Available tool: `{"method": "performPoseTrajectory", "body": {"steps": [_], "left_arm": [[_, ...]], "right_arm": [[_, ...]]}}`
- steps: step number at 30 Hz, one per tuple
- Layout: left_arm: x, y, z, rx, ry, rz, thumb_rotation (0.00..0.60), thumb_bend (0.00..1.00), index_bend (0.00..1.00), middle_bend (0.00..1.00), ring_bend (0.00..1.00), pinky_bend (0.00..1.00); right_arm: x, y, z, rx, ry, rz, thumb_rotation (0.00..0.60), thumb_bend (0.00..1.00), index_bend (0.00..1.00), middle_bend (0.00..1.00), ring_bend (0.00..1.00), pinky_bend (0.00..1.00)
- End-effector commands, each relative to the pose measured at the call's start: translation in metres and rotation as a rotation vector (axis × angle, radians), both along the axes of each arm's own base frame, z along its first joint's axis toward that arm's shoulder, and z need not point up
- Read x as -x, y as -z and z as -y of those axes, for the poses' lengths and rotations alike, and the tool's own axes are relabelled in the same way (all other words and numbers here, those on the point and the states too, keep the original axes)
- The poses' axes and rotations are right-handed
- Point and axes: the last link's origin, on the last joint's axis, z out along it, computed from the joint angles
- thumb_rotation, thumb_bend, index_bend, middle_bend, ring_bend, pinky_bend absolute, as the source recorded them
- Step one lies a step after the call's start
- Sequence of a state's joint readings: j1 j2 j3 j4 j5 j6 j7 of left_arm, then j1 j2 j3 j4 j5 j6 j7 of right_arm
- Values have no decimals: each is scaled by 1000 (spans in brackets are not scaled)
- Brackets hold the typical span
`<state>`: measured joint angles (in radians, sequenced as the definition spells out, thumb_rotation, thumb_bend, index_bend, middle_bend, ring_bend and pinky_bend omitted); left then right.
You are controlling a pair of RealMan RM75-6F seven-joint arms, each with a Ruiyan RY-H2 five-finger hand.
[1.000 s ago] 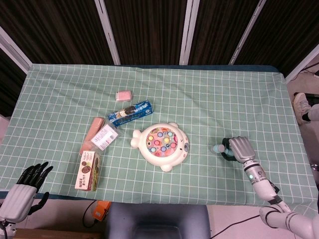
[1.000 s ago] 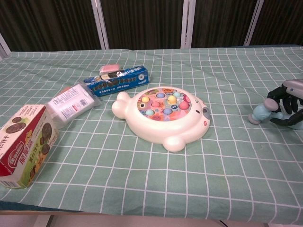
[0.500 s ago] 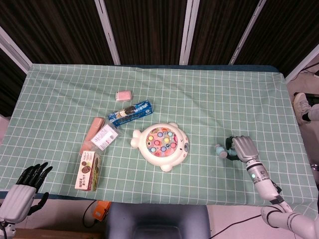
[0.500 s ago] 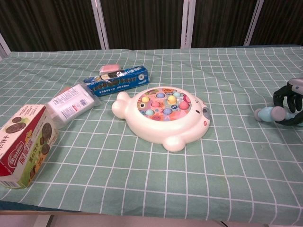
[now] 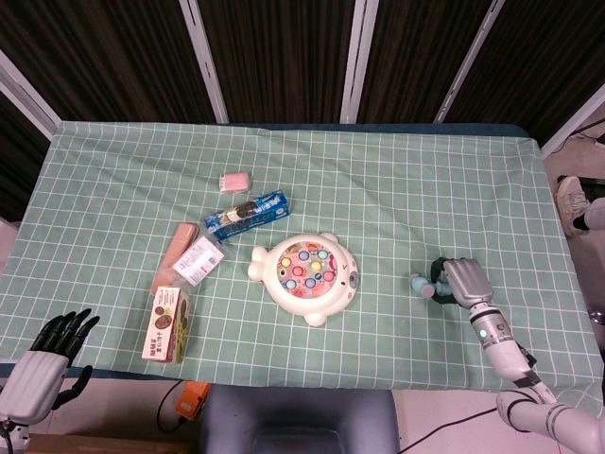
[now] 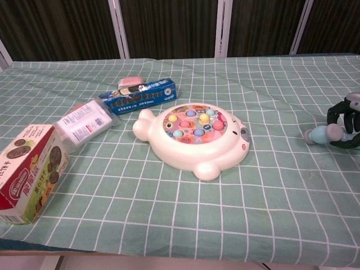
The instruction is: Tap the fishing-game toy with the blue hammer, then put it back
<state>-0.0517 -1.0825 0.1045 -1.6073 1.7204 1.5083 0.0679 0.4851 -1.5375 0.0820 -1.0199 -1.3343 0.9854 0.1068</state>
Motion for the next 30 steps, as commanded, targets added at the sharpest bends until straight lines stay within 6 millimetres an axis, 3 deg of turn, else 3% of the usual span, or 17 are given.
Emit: {"method": "performPoseTrajectory", "body": {"steps": [1, 19, 30], "left_arm": [[0, 0, 0, 0, 0, 0, 600, 435, 0, 40, 25, 101], [0, 0, 0, 0, -1, -4, 600, 435, 0, 40, 25, 101], [0, 1, 0, 2, 0, -3, 600, 434, 0, 40, 25, 101]], "right_arm": [[1, -1, 0, 5, 5, 6, 600, 412, 687, 577, 589, 602], [6, -6, 4, 17, 33, 23, 600, 402, 591, 510, 570, 583], [8, -10, 7, 30, 52, 29, 600, 401, 581, 501, 569, 583]]}}
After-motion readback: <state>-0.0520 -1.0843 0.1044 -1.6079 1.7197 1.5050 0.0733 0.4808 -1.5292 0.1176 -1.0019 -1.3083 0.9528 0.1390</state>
